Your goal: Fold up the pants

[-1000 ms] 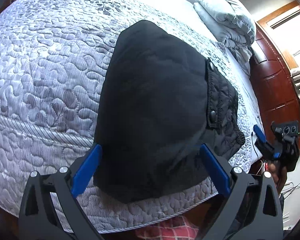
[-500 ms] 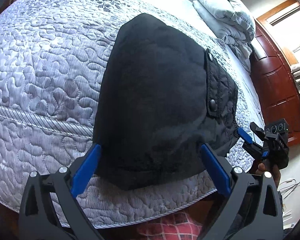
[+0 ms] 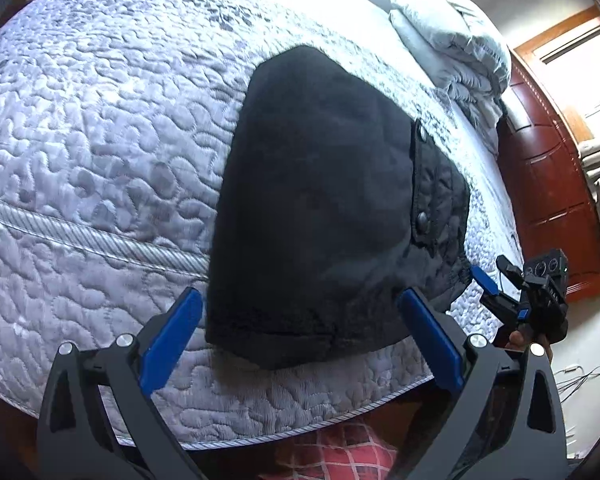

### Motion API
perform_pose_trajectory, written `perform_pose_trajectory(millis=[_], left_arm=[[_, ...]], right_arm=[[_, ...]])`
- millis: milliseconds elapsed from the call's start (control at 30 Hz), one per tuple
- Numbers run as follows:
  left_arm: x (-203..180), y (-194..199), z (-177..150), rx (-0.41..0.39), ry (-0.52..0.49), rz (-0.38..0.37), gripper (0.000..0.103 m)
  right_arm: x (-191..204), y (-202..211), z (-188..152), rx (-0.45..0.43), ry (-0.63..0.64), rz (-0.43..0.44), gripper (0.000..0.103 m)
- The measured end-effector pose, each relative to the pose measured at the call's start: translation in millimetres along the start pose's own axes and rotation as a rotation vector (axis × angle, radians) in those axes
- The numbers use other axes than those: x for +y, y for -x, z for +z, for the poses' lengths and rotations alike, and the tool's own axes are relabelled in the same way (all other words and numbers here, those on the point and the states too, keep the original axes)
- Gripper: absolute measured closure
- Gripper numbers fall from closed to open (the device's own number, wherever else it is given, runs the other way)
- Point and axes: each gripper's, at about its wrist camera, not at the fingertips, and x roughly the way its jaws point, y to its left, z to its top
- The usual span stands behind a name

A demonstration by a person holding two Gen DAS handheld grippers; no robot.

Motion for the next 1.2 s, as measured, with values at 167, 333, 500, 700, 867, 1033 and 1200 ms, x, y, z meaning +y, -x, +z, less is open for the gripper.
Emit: perform_pose_trajectory(millis=[167,333,500,700,867,1033,1200], left_arm=[[13,10,5,-0.015,0.06,-0.04,0.004],[23,7,7,-0.007,0.075,-0.019,0.004],[21,-1,6,0.012,0.052,-0.018,0.004],[17,-10,12,0.036,0.021,0.011,0.004],[15,-19,19,0.071,0.01,0.007,0.003],[23,-30,25,0.104,0.053,-0.027,0.003],[27,-41,32,0.141,0.04,-0.025,0.003]], right_arm=[[-2,17,3,-0.035,0.001,0.007,0.049],[-13,23,2,-0.039,-0.01,-0.014,0.047],[-21,22,2,-0.032,-0.033,-0.049,0.035],[-30,19,5,-0.012,-0.06,-0.075,0.029],[-35,14,10,0.015,-0.066,-0.092,0.021],[-33,4,18,0.062,-0.03,-0.101,0.017],[-32,-5,24,0.104,-0.009,-0.097,0.017]])
